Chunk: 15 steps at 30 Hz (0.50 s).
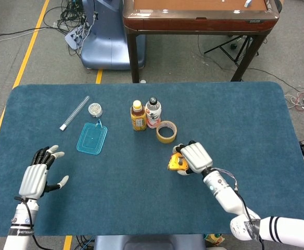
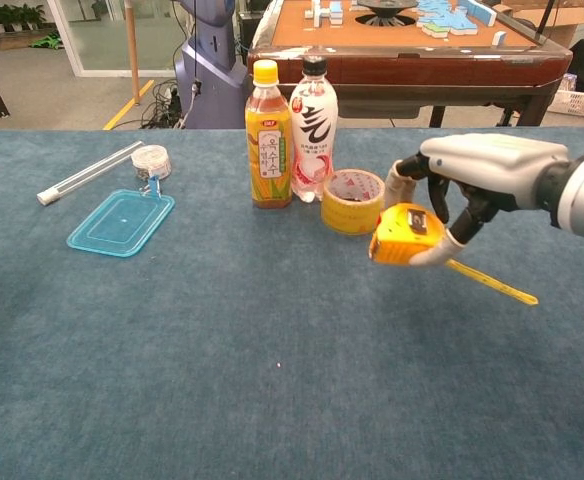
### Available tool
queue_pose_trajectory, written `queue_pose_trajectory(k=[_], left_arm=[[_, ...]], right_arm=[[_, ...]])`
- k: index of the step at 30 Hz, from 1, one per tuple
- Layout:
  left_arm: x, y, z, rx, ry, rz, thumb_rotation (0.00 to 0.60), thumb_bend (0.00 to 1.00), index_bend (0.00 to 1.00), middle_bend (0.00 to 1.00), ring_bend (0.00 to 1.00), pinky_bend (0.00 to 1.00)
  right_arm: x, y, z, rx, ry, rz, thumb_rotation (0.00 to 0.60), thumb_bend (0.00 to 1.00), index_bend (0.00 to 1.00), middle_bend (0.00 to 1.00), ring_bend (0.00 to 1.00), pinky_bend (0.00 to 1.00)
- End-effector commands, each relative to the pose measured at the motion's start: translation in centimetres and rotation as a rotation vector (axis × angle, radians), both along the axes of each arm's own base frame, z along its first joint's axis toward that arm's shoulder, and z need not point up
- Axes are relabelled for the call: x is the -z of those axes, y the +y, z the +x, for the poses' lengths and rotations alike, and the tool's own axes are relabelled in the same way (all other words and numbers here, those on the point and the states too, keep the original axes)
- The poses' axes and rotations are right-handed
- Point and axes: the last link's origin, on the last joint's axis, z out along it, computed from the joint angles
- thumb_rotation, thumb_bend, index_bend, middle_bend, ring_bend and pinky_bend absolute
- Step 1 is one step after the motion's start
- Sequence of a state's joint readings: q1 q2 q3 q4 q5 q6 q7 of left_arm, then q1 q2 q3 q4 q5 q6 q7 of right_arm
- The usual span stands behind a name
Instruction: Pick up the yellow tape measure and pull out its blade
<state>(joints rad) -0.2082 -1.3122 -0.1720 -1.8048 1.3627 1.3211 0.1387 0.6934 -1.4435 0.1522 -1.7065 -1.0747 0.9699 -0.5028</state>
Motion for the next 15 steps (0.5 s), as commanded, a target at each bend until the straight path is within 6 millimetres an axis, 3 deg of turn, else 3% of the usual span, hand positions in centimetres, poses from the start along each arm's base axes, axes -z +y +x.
queue_pose_trajectory(k=[1, 10, 15], left_arm=[[0.5, 1.5, 1.9, 0.018, -0.084, -0.043, 0.600, 0.23, 0.20, 0.11, 0.04, 0.00], [2.4, 3.1, 5.1, 0.027, -0.263, -0.111, 0.600, 0.23, 0.02, 0.11, 0.04, 0.00], [3.5, 3.4, 6.2, 0.029, -0.289, -0.132, 0.600, 0.23, 0.00, 0.07, 0.03, 0.00]], right_arm=[[0.0, -0.2, 2.3, -0.009, -0.048, -0.016, 0.600, 0.59, 0.69, 0.68, 0.58, 0.37], [1.5, 0.2, 6.6, -0.008, -0.138, -0.013, 0.600, 0.61, 0.72, 0.71, 0.64, 0.41], [2.5, 0.5, 8.3, 0.018, -0.189, -0.025, 0.600, 0.64, 0.73, 0.72, 0.67, 0.41]])
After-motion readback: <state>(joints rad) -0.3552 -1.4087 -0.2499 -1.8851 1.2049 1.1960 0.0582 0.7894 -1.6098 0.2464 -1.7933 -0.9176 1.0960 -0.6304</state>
